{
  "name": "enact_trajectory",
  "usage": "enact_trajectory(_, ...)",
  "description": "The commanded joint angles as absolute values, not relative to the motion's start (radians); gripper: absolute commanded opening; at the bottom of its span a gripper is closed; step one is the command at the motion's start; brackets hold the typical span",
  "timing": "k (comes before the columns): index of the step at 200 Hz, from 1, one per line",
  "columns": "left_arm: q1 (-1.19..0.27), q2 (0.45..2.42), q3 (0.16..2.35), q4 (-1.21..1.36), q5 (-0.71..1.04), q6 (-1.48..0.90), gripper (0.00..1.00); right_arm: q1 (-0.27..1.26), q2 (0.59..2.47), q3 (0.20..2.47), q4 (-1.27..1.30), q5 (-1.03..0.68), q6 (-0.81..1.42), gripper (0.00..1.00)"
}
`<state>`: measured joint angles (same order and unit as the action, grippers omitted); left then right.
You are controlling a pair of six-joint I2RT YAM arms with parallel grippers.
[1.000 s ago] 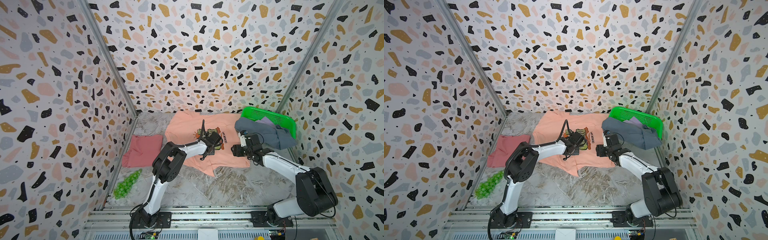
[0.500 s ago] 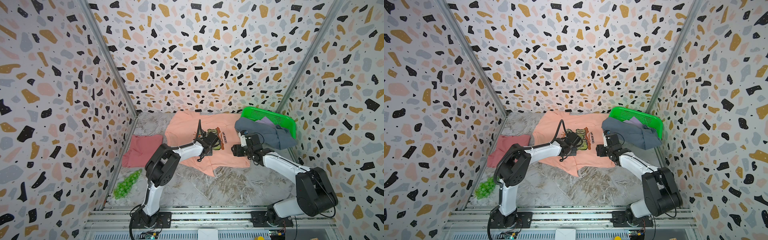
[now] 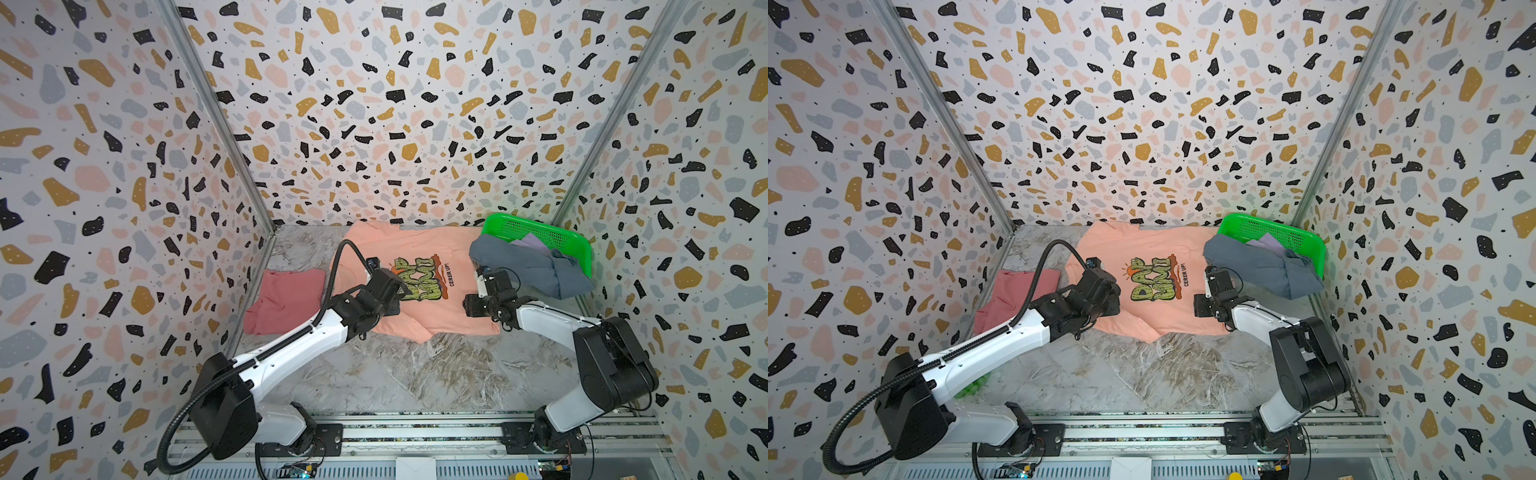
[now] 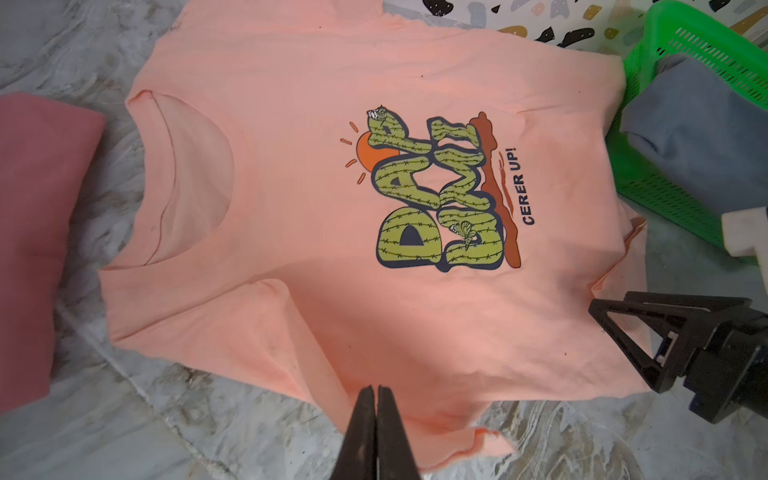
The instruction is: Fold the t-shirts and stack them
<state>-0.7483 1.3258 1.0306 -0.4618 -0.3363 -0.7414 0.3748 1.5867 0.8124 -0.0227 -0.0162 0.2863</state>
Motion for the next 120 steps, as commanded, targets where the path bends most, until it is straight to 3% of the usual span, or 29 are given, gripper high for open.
enact_trajectory(1,-0.749,1.273,0.986,-0.474,-0.333,-0.774,0.0,0.392,1.604,0.834,-0.029,0.077,0.291,0.58)
enact_trajectory(86,-0.749,1.192,0.954,-0.523,-0.366,-0.795,0.0,0.384,1.672,0.873,-0.026,0.174,0.318,0.51)
enact_trajectory(120,-0.749,1.167,0.945,-0.535,-0.382,-0.803,0.0,0.36,1.671,0.891,-0.029,0.199,0.33,0.4)
